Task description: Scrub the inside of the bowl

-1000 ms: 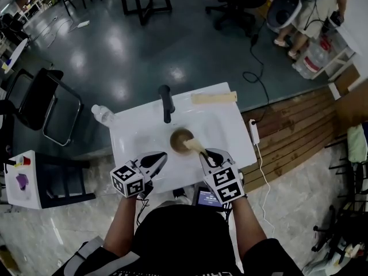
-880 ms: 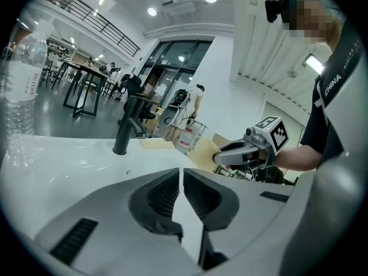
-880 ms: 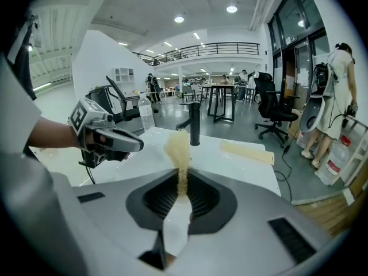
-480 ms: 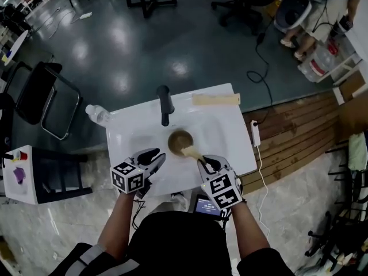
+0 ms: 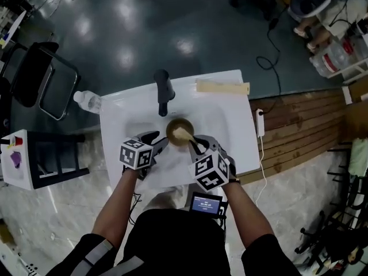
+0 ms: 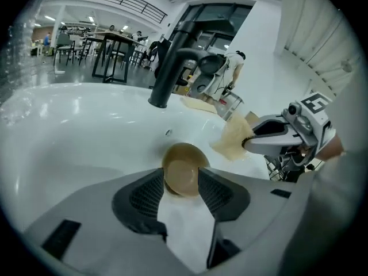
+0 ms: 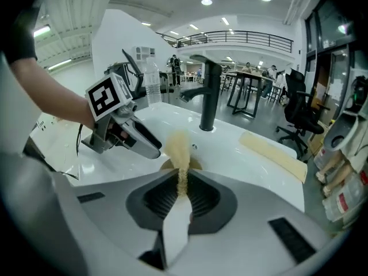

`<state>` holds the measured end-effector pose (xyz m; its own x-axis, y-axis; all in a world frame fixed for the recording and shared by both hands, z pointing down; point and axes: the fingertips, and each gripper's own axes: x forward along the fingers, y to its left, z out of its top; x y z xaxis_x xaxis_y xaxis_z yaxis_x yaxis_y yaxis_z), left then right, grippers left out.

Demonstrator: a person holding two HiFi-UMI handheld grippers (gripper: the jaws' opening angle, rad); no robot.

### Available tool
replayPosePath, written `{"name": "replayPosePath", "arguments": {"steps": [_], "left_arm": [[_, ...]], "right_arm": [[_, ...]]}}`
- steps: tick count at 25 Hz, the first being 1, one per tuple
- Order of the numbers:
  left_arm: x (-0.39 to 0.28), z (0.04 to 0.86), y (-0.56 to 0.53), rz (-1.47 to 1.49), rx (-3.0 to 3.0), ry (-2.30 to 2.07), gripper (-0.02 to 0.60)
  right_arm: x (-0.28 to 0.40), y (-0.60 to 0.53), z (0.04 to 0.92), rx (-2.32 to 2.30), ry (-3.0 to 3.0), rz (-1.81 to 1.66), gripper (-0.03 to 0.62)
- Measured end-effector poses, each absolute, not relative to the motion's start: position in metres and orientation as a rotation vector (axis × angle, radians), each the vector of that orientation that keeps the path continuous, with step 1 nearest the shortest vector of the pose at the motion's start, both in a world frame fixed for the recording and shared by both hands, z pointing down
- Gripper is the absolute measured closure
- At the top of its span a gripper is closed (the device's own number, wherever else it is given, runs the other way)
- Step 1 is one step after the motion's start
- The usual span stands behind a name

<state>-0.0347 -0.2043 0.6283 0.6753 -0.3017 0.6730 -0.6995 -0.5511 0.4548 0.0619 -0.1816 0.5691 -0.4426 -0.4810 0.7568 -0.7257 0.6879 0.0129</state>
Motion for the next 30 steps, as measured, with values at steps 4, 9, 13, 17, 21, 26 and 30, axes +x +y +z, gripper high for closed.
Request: {"name": "replayPosePath", "arguments": {"steps": [4,9,13,17,21,26,30], "left_arm": [[-0.028,0.658,-0.208,0.767,2.097,-0.749,0.414],[-0.027,0.683,-0.213,0.83,2.055,-0.763,0.416],[-0.024,0.694,-0.213,0.836,2.023,-0.752,0.417],[-0.018,0.696,-0.215,0.827,2.026,-0.756,0.487],[-0.018,0.697,-0.22,0.818,2.02,-0.786,0.54],[-0.019,0.693,-0.224,0.808,1.996,-0.795,0.554],[-0.024,0.693,-0.225,0.822,1.975,-0.79,0.555]], "right_arm": [[0.053,-0.196,0.594,0.856,-2.077,0.318,0.551],[0.049,-0.211,0.623,0.778,-2.008,0.22,0.551],[0.05,-0.218,0.641,0.72,-1.967,0.115,0.551],[0.045,-0.223,0.649,0.659,-1.933,-0.054,0.551],[0.04,-0.228,0.652,0.612,-1.887,-0.26,0.551],[0.035,-0.228,0.659,0.499,-1.792,-0.52,0.551],[0.026,-0.228,0.662,0.417,-1.774,-0.614,0.551]]}}
